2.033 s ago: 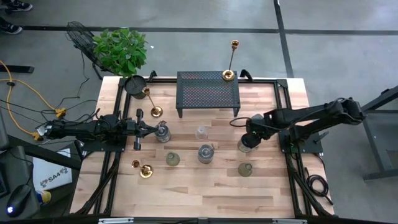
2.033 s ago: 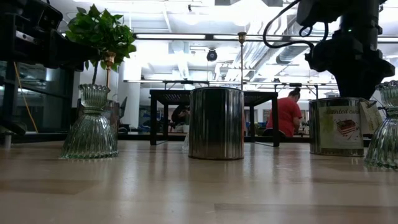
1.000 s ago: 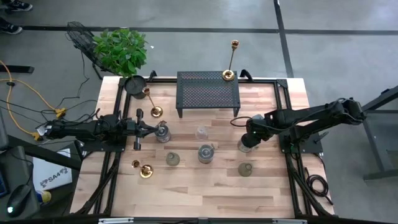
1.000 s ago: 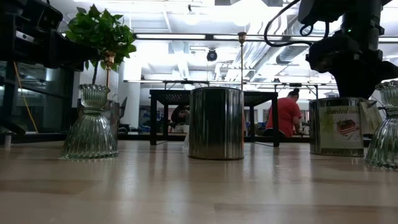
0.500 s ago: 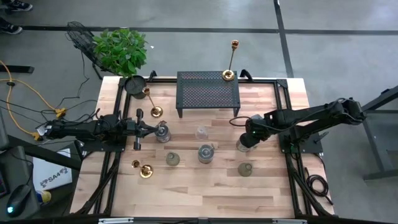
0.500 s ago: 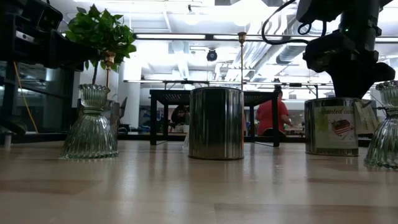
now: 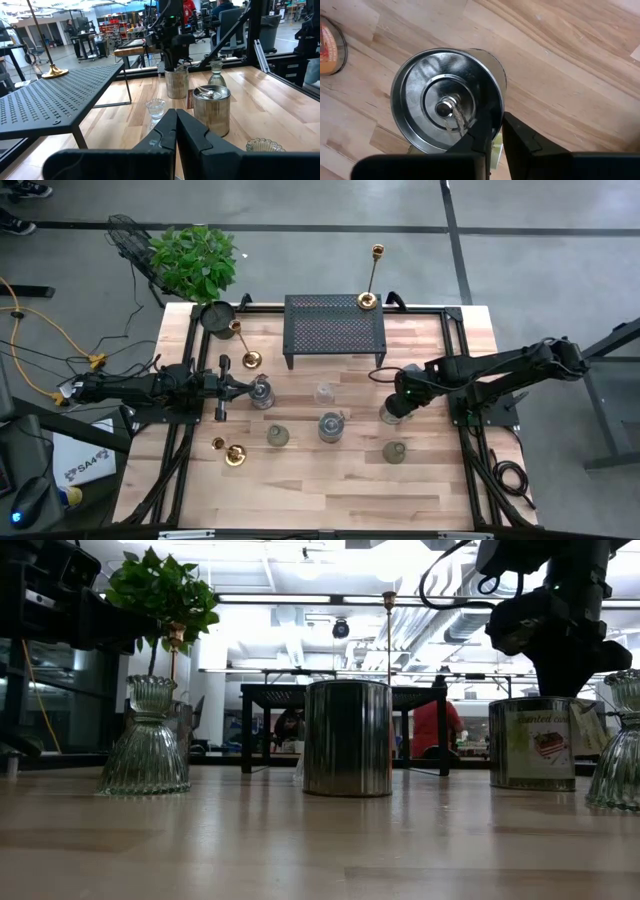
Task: Pick & Place candle stick holders
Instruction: Put the middle right silver scented candle on the shelf
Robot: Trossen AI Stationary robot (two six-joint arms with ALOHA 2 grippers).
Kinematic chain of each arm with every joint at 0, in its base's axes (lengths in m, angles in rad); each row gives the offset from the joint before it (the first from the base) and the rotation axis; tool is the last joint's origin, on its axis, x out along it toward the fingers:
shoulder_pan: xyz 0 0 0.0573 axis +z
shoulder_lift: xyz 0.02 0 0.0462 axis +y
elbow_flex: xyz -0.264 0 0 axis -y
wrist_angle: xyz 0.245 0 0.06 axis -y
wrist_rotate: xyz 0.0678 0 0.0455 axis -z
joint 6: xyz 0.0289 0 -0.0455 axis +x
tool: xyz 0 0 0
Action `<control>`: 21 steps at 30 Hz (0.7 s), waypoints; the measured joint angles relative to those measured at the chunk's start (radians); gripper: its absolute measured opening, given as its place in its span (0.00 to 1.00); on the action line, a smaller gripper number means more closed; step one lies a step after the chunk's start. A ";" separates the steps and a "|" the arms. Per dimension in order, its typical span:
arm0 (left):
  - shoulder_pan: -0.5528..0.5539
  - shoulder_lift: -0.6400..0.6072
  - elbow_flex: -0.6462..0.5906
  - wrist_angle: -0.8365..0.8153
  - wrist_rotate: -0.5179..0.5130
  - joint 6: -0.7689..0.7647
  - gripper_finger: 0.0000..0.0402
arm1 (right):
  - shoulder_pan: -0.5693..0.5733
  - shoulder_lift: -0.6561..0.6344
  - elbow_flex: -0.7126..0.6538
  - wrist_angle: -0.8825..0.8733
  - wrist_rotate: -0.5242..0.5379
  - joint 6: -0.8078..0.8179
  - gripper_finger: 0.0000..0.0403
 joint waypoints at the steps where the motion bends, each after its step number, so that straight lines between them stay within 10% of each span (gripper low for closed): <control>1: 0.000 0.000 0.000 0.000 0.000 0.000 0.00 | 0.000 0.000 0.000 0.000 0.000 -0.004 0.06; 21: 0.000 0.000 0.000 0.000 0.000 0.000 0.00 | -0.002 -0.060 -0.010 0.008 0.007 -0.095 0.01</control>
